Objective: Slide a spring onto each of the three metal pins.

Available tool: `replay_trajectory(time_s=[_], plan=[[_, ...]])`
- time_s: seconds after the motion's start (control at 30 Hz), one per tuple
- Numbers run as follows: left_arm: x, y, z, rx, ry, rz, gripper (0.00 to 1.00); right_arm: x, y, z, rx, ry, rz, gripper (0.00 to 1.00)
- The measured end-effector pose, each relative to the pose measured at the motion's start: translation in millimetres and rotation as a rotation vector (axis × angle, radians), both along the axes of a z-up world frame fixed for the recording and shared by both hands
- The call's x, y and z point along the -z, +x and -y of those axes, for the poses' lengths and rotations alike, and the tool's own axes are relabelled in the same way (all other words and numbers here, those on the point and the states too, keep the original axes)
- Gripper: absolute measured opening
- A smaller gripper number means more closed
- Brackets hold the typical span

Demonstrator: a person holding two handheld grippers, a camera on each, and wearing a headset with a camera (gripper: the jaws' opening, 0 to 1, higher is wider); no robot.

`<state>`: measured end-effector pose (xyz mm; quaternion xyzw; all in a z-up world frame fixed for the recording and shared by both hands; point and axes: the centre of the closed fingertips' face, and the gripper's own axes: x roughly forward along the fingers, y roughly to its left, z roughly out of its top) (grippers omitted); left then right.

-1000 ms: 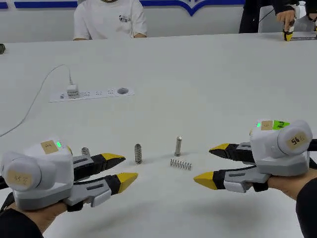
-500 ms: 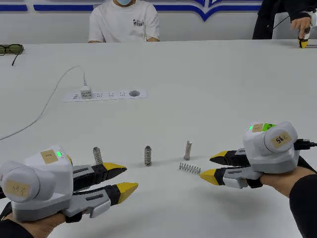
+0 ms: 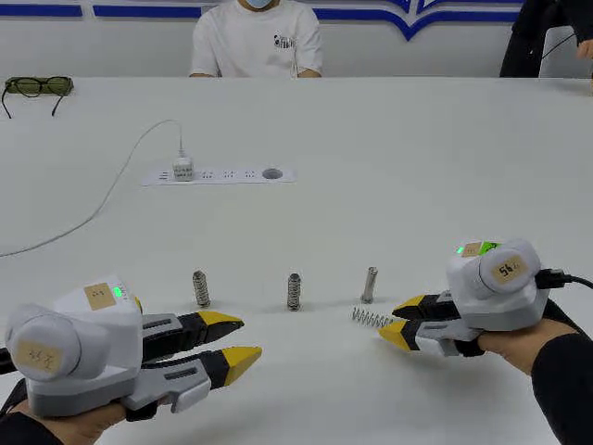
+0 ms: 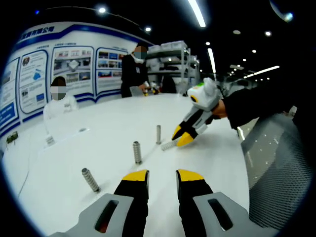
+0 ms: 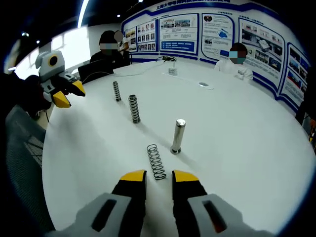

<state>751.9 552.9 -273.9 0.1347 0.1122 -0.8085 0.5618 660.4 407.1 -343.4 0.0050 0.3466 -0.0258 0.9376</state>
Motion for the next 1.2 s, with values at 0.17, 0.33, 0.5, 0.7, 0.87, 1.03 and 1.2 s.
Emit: replay_trajectory(time_s=[0.17,0.33,0.5,0.7,0.87,1.03,1.2], plan=[[-1.6,-0.9,0.2,0.0,-0.001,0.0,0.21,0.8,2.2,-0.5,-0.008,-0.007,-0.001,0.17],[-1.0,-3.9,1.0,0.007,0.002,0.0,0.2,4.7,3.1,-2.8,-0.02,-0.009,-0.011,0.16],[-1.7,-6.5,4.0,0.02,0.002,0.003,0.19,4.3,3.0,-2.5,-0.03,-0.025,-0.01,0.13],[-2.7,-12.8,9.5,0.055,0.005,0.017,0.18,0.4,2.1,-5.2,-0.036,-0.031,-0.007,0.12],[-2.4,-19.7,15.7,0.093,0.009,0.03,0.17,-1.2,-2.2,-9.1,-0.041,-0.016,-0.016,0.12],[-0.8,-28.4,23.8,0.142,0.015,0.041,0.17,-11.2,-7.0,-13.4,-0.049,-0.004,-0.01,0.11],[-0.7,-37.9,31.0,0.185,0.016,0.043,0.18,-25.7,-9.4,-26.5,-0.078,0.021,0.02,0.11]])
